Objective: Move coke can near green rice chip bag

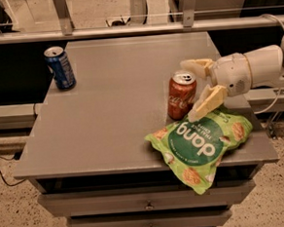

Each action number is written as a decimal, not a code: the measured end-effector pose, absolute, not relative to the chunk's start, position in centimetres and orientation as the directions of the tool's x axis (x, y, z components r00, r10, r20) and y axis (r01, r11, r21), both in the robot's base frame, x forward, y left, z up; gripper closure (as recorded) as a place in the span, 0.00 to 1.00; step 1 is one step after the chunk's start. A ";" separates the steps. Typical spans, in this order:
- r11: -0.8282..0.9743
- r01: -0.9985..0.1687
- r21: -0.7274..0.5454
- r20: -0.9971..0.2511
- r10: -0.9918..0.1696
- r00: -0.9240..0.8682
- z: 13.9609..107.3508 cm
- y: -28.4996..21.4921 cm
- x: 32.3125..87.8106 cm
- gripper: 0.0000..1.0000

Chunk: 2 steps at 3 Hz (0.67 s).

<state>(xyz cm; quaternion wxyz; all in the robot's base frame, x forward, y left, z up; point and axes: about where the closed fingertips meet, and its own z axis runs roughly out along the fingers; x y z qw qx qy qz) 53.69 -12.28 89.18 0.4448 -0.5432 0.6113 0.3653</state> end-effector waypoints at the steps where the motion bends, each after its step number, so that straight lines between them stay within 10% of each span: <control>1: 0.142 -0.988 -0.066 -0.927 -0.374 0.009 90.0 -14.1 54.1 0.00; 2: 0.161 -0.981 -0.111 -0.902 -0.431 0.032 91.5 -17.9 55.7 0.00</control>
Offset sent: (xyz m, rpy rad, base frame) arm 0.0518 -0.1361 0.0717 -0.1874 -0.1661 -0.1130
